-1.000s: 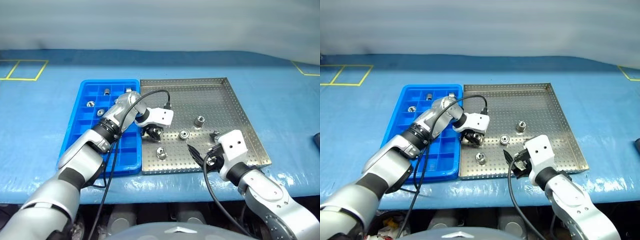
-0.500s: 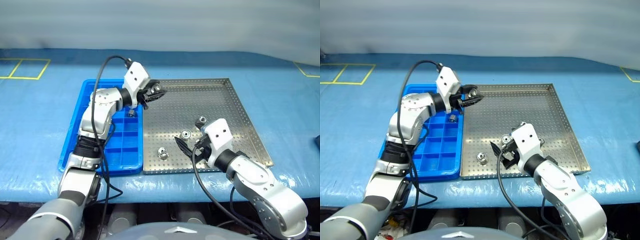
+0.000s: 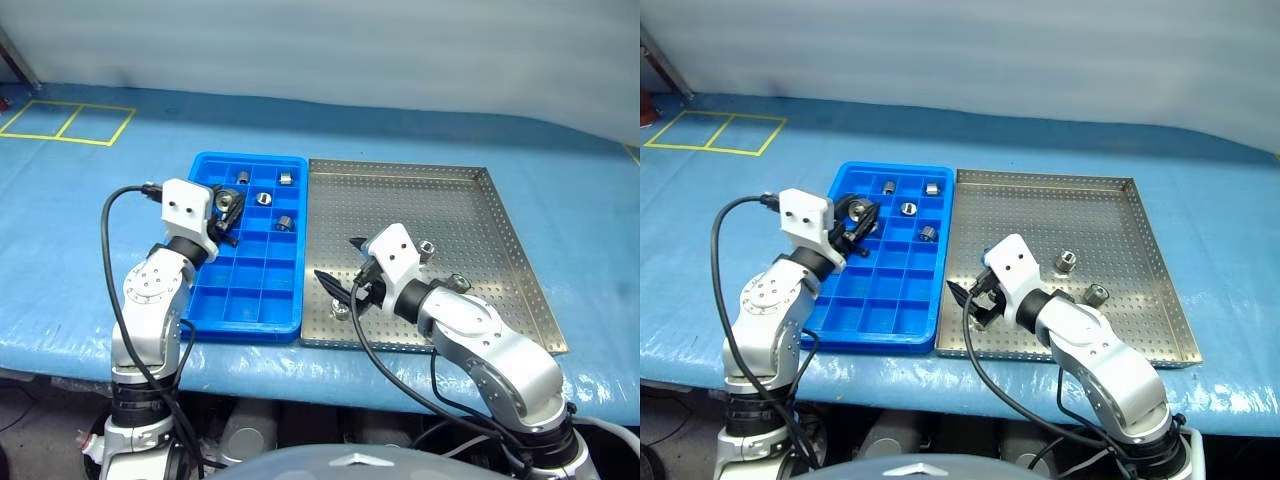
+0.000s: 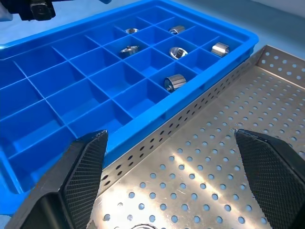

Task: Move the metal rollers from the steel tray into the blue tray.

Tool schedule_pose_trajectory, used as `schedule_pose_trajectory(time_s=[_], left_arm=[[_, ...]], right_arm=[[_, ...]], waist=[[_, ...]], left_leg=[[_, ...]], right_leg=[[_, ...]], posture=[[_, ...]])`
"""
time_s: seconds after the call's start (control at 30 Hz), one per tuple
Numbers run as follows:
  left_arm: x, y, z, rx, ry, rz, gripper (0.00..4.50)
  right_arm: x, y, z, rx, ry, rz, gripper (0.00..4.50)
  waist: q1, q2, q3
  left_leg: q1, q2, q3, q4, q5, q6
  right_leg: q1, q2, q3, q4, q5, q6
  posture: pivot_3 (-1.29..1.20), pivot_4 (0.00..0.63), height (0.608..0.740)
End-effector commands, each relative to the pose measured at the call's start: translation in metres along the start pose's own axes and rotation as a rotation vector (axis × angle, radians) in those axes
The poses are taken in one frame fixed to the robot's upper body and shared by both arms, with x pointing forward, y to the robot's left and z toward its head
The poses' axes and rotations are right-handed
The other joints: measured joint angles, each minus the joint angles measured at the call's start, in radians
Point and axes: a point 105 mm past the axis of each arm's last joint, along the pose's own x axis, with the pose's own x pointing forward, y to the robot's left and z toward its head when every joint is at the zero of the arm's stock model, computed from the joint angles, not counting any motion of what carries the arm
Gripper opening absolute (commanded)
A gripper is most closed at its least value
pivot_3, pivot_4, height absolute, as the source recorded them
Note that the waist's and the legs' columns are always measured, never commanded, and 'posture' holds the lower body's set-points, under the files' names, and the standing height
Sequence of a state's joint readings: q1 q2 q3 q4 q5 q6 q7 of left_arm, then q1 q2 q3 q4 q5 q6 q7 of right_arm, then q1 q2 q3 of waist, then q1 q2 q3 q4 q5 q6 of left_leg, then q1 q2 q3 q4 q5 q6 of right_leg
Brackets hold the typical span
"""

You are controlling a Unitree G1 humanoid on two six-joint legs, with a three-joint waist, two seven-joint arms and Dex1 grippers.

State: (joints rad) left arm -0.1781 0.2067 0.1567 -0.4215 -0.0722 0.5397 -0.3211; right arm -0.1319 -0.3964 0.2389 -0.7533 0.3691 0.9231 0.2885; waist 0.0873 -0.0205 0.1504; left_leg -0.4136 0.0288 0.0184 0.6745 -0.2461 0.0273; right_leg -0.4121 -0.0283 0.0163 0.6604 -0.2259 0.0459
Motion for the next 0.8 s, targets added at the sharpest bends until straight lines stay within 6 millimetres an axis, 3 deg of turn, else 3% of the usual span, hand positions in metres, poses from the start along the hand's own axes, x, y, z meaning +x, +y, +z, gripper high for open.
schedule_pose_trajectory(time_s=[0.03,0.17,0.33,0.67,0.8], left_arm=[[-0.007,0.019,0.007,0.012,-0.018,0.124,1.69],[-0.008,0.033,-0.010,0.034,0.050,0.187,1.69],[-0.008,0.035,-0.030,0.056,0.148,0.199,1.69],[-0.013,0.047,-0.046,0.125,0.278,0.223,1.69],[-0.012,0.050,-0.039,0.109,0.257,0.226,2.97]], right_arm=[[0.001,0.008,0.009,-0.006,-0.040,0.042,4.50],[0.002,0.014,0.005,0.017,-0.028,0.068,4.50],[0.000,0.016,0.002,0.030,-0.025,0.059,4.50],[-0.014,0.011,-0.004,0.088,-0.031,-0.036,4.50],[-0.019,0.007,-0.005,0.092,-0.029,-0.064,4.50]], waist=[[0.007,0.000,0.000],[0.016,0.000,0.000],[0.016,0.000,0.000],[0.004,0.000,0.000],[-0.001,0.000,0.000]], left_leg=[[0.000,0.000,0.000,0.000,0.000,0.000],[0.000,0.000,-0.001,0.000,0.000,0.000],[0.000,0.000,-0.001,0.000,0.000,0.000],[-0.001,0.000,0.000,-0.001,0.000,0.000],[-0.001,0.000,0.000,-0.001,0.000,0.000]], right_leg=[[0.000,0.000,0.000,0.000,0.000,0.000],[0.000,0.000,-0.001,0.000,-0.002,-0.004],[0.000,0.000,-0.001,0.000,-0.002,-0.004],[-0.001,-0.001,-0.001,-0.001,-0.004,-0.006],[-0.001,-0.002,-0.001,-0.001,-0.004,-0.005]], posture=[[0.28,0.150,0.740],[0.30,0.150,0.740],[0.27,0.150,0.740],[0.21,0.150,0.740],[0.20,0.150,0.740]])
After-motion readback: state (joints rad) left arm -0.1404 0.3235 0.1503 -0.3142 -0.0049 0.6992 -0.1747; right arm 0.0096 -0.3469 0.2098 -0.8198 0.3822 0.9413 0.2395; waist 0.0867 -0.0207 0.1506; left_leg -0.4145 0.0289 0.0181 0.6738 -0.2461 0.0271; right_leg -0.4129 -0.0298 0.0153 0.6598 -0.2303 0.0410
